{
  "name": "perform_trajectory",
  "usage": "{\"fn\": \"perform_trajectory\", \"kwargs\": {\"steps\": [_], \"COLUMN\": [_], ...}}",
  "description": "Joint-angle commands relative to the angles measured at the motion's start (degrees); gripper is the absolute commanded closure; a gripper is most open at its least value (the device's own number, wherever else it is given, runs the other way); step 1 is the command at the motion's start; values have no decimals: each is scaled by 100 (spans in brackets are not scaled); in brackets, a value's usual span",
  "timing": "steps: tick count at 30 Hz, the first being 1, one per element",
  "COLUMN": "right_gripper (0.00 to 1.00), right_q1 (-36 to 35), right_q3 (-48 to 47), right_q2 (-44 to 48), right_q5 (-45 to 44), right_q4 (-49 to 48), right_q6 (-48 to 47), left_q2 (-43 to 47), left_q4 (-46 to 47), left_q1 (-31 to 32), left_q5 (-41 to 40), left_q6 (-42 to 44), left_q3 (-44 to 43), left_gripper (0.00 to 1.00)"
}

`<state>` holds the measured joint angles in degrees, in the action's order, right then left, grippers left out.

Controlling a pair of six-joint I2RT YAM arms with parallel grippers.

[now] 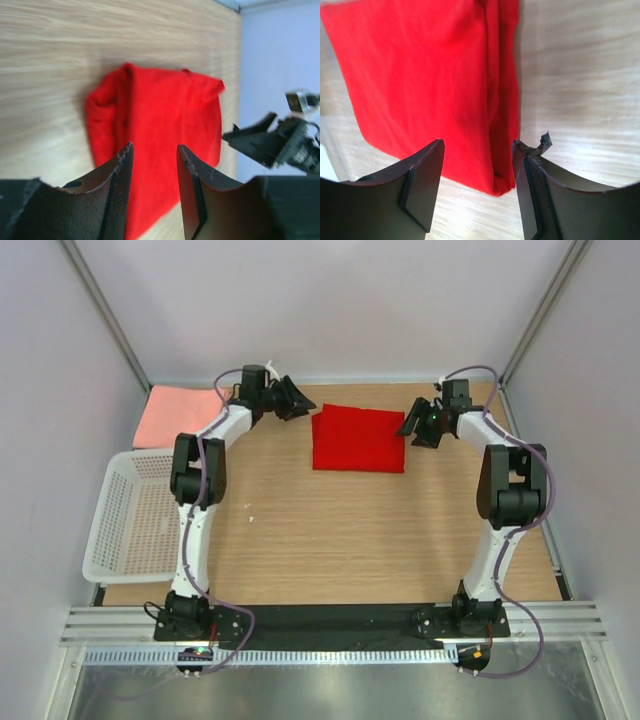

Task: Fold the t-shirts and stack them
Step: Fold the tshirt

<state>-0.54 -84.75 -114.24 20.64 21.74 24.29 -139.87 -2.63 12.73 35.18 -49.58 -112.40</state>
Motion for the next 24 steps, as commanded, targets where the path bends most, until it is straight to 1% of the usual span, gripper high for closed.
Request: {"fn": "perform_trajectory", "kwargs": {"steps": [1,2,5,8,9,11,13,15,16,17,19,20,22,23,24], "right_gripper": [38,39,41,41,42,44,47,51,66,72,81,83,87,88,89], "right_q1": [-17,-17,-25,-17,-17,-17,-17,-17,-17,-17,-17,-17,-17,-25,-52], "right_q3": [116,195,731,916,916,978,1275,1617,1715,1908,2076,2172,2532,2664,2918], "right_q2": [138,164,367,262,209,121,190,270,322,427,542,717,902,973,1156], "right_q5": [362,274,430,642,660,660,800,915,898,837,714,643,572,598,599], "right_q4": [234,252,-141,-301,-310,-310,-494,-767,-828,-881,-864,-882,-995,-1118,-1162], "right_q6": [-425,-469,-443,-434,-443,-434,-295,-215,-180,-171,-240,-232,-75,126,189], "left_q2": [970,1049,1173,893,779,383,-63,-320,-382,-348,-129,238,608,776,1091], "left_q4": [-499,-588,-651,-633,-581,-160,199,246,237,237,237,237,237,237,211], "left_q1": [168,194,309,432,441,441,441,441,432,432,371,344,283,265,256], "left_q5": [402,402,507,394,428,603,753,850,850,833,640,552,368,332,332], "left_q6": [870,1124,1258,1241,1101,829,478,301,248,247,422,519,677,800,862], "left_q3": [34,34,-18,-264,-404,-484,-746,-941,-1003,-942,-644,-243,111,357,420], "left_gripper": [59,58,58,58,58,58,59,60,62,62,62,62,61,60,60]}}
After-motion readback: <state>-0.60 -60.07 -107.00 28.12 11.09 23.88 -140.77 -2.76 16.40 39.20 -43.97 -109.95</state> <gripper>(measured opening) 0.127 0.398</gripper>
